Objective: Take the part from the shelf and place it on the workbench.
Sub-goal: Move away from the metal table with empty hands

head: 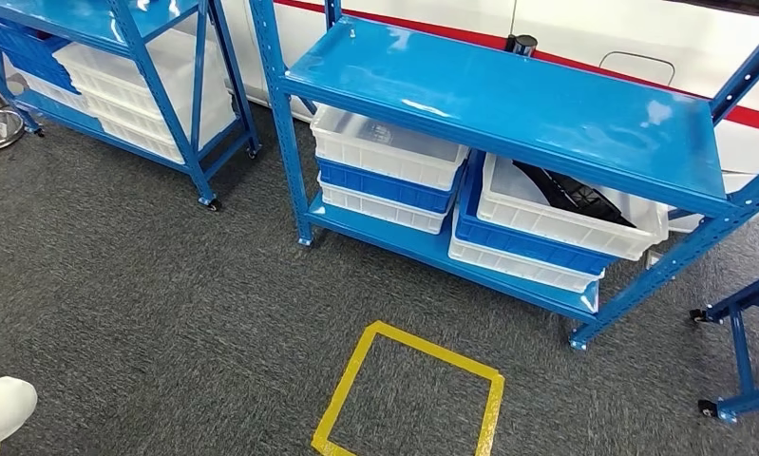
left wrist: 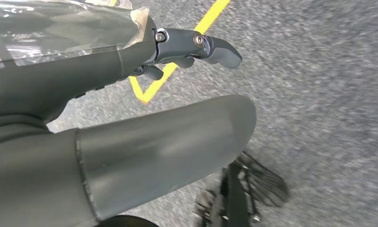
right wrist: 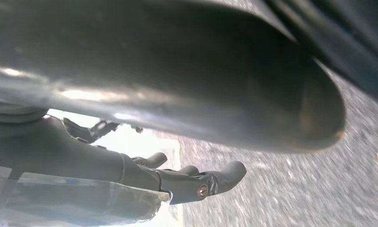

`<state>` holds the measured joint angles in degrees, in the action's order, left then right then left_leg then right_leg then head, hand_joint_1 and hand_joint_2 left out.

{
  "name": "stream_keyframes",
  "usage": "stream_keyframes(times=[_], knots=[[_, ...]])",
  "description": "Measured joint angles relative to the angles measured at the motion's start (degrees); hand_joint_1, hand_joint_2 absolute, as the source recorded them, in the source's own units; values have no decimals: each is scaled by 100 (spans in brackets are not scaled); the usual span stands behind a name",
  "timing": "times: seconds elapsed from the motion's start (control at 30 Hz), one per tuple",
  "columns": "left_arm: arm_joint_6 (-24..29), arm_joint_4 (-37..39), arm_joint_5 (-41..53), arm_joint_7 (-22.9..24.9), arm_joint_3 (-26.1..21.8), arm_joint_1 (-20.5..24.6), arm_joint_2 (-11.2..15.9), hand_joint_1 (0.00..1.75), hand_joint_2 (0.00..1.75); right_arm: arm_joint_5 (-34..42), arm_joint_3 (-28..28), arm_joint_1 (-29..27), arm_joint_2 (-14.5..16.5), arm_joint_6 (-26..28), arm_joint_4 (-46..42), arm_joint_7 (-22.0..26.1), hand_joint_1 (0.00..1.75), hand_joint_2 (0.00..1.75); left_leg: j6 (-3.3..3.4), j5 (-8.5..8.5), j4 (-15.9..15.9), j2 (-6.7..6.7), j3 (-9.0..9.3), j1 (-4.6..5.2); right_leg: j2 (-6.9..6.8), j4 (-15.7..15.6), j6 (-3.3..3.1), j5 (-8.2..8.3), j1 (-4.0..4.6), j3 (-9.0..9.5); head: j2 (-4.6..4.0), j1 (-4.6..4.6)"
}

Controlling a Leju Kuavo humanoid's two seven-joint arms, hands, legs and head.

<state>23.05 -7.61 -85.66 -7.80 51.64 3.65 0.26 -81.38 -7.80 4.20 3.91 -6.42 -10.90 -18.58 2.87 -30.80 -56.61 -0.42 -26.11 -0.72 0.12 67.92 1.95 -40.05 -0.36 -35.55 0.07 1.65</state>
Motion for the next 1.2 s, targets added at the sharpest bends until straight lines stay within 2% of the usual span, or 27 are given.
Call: stream_keyframes(times=[0.07, 0.1, 0.13, 0.2, 0.23, 0.27, 0.3, 0.33, 0.37, 0.4, 0.43, 0.47, 0.5, 0.53, 0.6, 0.63, 0.67, 0.73, 0.8, 0.87, 0.93, 0.97, 1.0, 1.07, 1.13, 1.17, 1.2], knots=[[-5, 0, 3, 8, 0, -13, -2, 0, 0, 6, -13, -2, -1, 2, 2, -1, 0, 0, -6, -174, 18, -15, 199, 28, -7, -601, 77, 739, 57, -12, 0, -4], [-6, 1, 3, 10, 0, -20, 1, 0, 0, 8, -22, -4, 3, 3, 3, -2, 0, 0, -13, -246, 18, -22, 262, 36, -20, -785, 89, 1051, 78, 2, 0, -3], [-6, 0, 3, 16, 0, -22, -1, 0, 0, 7, -34, -2, 1, 5, 2, -4, 0, 0, -36, -317, 32, -27, 324, 34, -36, -864, 53, 1234, 106, 48, 0, 1], [-5, -5, 3, 26, 1, 3, -4, 0, 0, -2, -50, 3, 3, 9, -4, -11, 0, 0, -98, -345, -22, -33, 468, 27, -57, -924, -105, 1251, 136, 183, 0, -10], [-7, -11, 3, 29, 1, 33, -9, 0, 0, -6, -55, 6, 3, 10, -7, -14, 0, 0, -136, -321, -132, -30, 487, 19, -59, -968, -187, 1257, 130, 295, 0, -23], [-8, -18, 3, 30, 1, 64, -11, 0, 0, -8, -57, 2, 9, 10, -8, -16, 0, 0, -162, -243, -370, -21, 424, 19, -60, -1021, -258, 1255, 102, 403, 0, -27], [-10, -25, 3, 28, 1, 91, -11, 0, 0, -10, -58, -8, 15, 10, -7, -18, 0, 0, -185, -170, -689, -12, 241, 18, -63, -1058, -314, 1236, 74, 511, 0, -23], [-11, -28, 3, 28, 1, 107, -10, 0, 0, -11, -58, -24, 26, 9, -5, -19, 0, 0, -202, -153, -1053, -4, -20, 13, -62, -1094, -347, 1197, 43, 610, 0, -12], [-11, -31, 3, 28, 1, 106, -8, 0, 0, -11, -59, -46, 32, 9, -4, -20, 0, 0, -219, -216, -1390, 4, -303, 7, -55, -1116, -367, 1148, 29, 681, 0, 2], [-11, -31, 3, 26, 1, 91, -4, 0, 0, -10, -61, -69, 40, 10, -3, -21, 0, 0, -242, -405, -1621, 7, -582, -4, -36, -1133, -367, 1101, 13, 750, 0, 13], [-9, -31, 1, 21, 1, 69, 4, 0, 0, -8, -62, -87, 46, 11, -3, -22, 0, 0, -269, -668, -1727, 10, -820, -15, -7, -1147, -350, 1044, -5, 829, 0, 12], [-7, -30, -6, 14, 1, 47, 16, 0, 0, -7, -63, -103, 49, 15, -3, -22, 0, 0, -294, -909, -1713, 13, -1013, -26, 23, -1153, -327, 979, -26, 918, 0, 15], [-5, -30, -15, 6, 1, 28, 27, 0, 0, -5, -65, -119, 52, 21, -3, -22, 0, 0, -319, -1043, -1594, 18, -1158, -38, 49, -1156, -299, 906, -49, 1016, 0, 19], [-4, -29, -28, -3, 1, 19, 39, 0, 0, -4, -66, -133, 54, 28, -3, -22, 0, 0, -343, -952, -1376, 13, -1254, -55, 82, -1156, -262, 817, -69, 1117, 0, 19], [-3, -27, -60, -16, -1, -22, 50, 0, 0, 29, -78, -157, 49, 47, 2, -42, 0, 0, -392, -189, -834, -61, -1343, -99, 133, -1139, -185, 623, -84, 1276, 0, 36], [-2, -26, -74, -23, -1, -44, 51, 0, 0, 55, -92, -157, 47, 55, 4, -57, 0, 0, -391, 200, -659, -98, -1331, -110, 165, -1124, -144, 528, -74, 1326, 0, 44], [2, -25, -91, -26, -2, -63, 49, 0, 0, 84, -110, -154, 43, 63, 7, -77, 0, 0, -362, 476, -583, -119, -1311, -111, 194, -1120, -107, 442, -65, 1367, 0, 48], [15, -26, -111, -35, -2, -50, 39, 0, 0, 113, -149, -141, 32, 74, 8, -100, 0, 0, -257, 580, -600, -83, -1256, -95, 250, -1157, -43, 332, -59, 1442, 0, 42], [40, -28, -123, -49, -3, -10, 25, 0, 0, 114, -183, -141, 11, 80, 8, -109, 0, 0, -161, 567, -570, -24, -1220, -99, 203, -1033, -7, 243, -72, 1416, 0, 23], [85, -28, -139, -60, -7, 13, 15, 0, 0, 107, -205, -137, -3, 83, 8, -103, 0, 0, -83, 513, -539, 54, -1158, -91, 94, -430, -22, 45, -69, 1069, 0, -12], [126, -28, -167, -63, -13, 14, 4, 0, 0, 97, -211, -93, -8, 83, 8, -90, 0, 0, -34, 435, -532, 153, -1091, -57, 42, 360, -40, -134, -59, 516, 0, -32], [143, -28, -178, -65, -20, 15, -6, 0, 0, 92, -213, -66, -8, 83, 8, -86, 0, 0, -21, 392, -532, 198, -1046, -40, 28, 550, -26, -111, -52, 328, 0, -32], [163, -28, -187, -67, -31, 18, -18, 0, 0, 84, -214, -46, -9, 82, 8, -84, 0, 0, -11, 346, -531, 238, -988, -22, 8, 544, 1, 12, -42, 229, 0, -34], [200, -28, -192, -72, -53, 25, -45, 0, 0, 59, -215, -51, -13, 76, 8, -88, 0, 0, -8, 262, -524, 300, -862, 3, -109, -57, 34, 479, 3, 324, 0, -42], [218, -28, -195, -76, -64, 27, -72, 0, 0, 34, -215, -71, -32, 69, 8, -92, 0, 0, -40, 188, -518, 362, -761, 31, -280, -635, -46, 829, 67, 449, 0, -32], [223, -28, -196, -79, -69, 28, -81, 0, 0, 21, -216, -75, -39, 67, 8, -91, 0, 0, -63, 167, -509, 397, -736, 35, -323, -765, -103, 901, 95, 463, 0, -24], [228, -28, -198, -81, -75, 30, -91, 0, 0, 12, -216, -74, -43, 65, 8, -90, 0, 0, -92, 156, -493, 439, -710, 38, -298, -792, -153, 915, 110, 453, 0, -17]])
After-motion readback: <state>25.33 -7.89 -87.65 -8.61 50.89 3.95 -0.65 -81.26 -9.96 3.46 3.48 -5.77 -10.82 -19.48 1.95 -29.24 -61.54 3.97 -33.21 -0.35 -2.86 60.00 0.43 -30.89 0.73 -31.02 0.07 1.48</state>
